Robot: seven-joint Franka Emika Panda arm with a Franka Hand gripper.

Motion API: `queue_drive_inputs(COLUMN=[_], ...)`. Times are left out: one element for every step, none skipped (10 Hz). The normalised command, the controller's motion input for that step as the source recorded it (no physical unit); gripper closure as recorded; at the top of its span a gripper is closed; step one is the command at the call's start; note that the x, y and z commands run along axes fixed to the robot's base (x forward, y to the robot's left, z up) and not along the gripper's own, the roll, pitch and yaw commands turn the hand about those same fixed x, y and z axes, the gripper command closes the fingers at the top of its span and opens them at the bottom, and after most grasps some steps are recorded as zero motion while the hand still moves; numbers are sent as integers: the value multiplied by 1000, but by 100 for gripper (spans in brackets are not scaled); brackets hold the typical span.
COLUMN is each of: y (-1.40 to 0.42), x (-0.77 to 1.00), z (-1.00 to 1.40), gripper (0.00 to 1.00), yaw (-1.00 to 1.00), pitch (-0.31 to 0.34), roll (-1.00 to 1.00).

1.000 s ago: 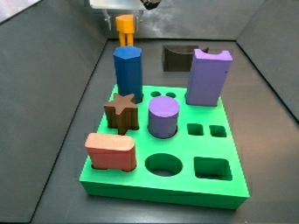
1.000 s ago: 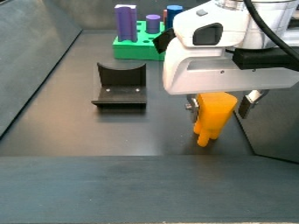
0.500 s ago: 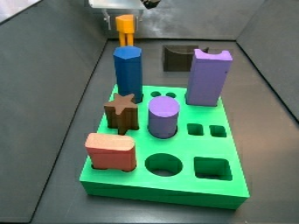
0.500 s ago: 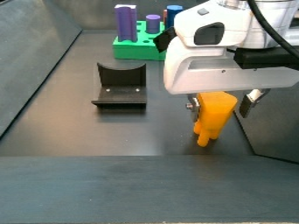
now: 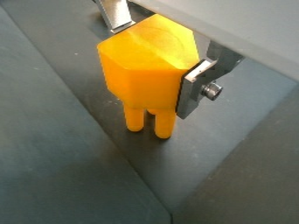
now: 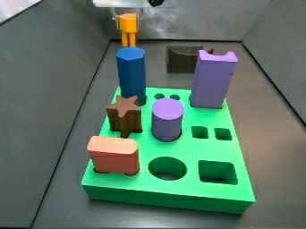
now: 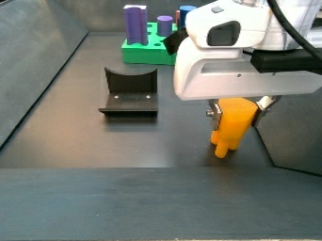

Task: Pick up the 3 prong object. Move up. Move to above the board. Insert the 3 prong object.
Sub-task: Pick up the 3 prong object.

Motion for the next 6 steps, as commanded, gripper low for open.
queue_drive_inputs(y=[0,0,0,0,0,0], x=[0,0,0,0,0,0], z=[0,0,0,0,0,0], gripper=[100,100,100,100,100,100], yaw=[0,0,0,0,0,0], pitch=[0,0,0,0,0,0], roll=[0,0,0,0,0,0])
